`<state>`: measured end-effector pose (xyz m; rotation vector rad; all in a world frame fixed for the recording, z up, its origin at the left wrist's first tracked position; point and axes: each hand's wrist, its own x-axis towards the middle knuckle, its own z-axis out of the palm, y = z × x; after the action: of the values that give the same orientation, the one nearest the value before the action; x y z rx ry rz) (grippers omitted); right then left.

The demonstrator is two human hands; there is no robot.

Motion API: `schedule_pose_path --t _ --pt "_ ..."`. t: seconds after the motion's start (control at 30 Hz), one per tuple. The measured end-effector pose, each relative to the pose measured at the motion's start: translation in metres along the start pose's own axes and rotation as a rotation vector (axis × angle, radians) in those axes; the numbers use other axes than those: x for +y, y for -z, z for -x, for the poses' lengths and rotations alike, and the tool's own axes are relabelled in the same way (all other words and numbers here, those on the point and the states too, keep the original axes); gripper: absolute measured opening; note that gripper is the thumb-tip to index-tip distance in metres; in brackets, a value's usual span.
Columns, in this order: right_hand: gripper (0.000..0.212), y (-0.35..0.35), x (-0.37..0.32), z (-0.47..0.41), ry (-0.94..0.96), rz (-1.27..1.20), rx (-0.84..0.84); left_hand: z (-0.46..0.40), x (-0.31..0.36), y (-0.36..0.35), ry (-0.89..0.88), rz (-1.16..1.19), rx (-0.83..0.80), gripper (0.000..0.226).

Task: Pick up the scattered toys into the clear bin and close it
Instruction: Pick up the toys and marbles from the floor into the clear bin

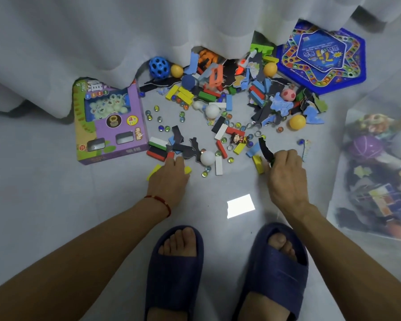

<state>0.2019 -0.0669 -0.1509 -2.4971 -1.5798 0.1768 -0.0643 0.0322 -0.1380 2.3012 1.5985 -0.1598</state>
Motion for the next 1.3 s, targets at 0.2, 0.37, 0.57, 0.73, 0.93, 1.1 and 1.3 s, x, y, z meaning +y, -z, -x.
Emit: schedule_pose_path --t 0.2,0.37,0.57,0.73,0.93,1.1,1.3 --pt "0.024 -0.019 -0.014 0.006 -0.002 0.047 -0.040 0.011 0.027 0.017 0.156 0.575 0.072 0.021" --pt "0.011 -0.021 -0.013 0.004 -0.027 -0.064 0.002 0.009 0.056 0.028 0.324 0.849 -0.104 0.029" --pt "0.011 0.000 -0.013 0.004 -0.037 -0.245 -0.109 0.016 0.092 0.043 0.423 1.290 -0.311 0.020" --pt "0.020 0.077 -0.026 0.023 -0.334 -0.734 -0.177 0.030 0.130 0.088 0.344 1.516 -0.437 0.026" --pt "0.013 0.230 -0.026 0.064 -0.446 -1.316 0.066 0.049 0.217 0.169 0.122 1.596 -0.691 0.015" --pt "0.016 0.297 0.065 0.075 -0.716 -1.313 0.207 0.073 0.321 0.211 -0.045 1.446 -0.981 0.020" --pt "0.036 0.318 0.136 0.080 -1.006 -1.440 0.297 0.095 0.359 0.242 -0.178 1.314 -0.806 0.054"
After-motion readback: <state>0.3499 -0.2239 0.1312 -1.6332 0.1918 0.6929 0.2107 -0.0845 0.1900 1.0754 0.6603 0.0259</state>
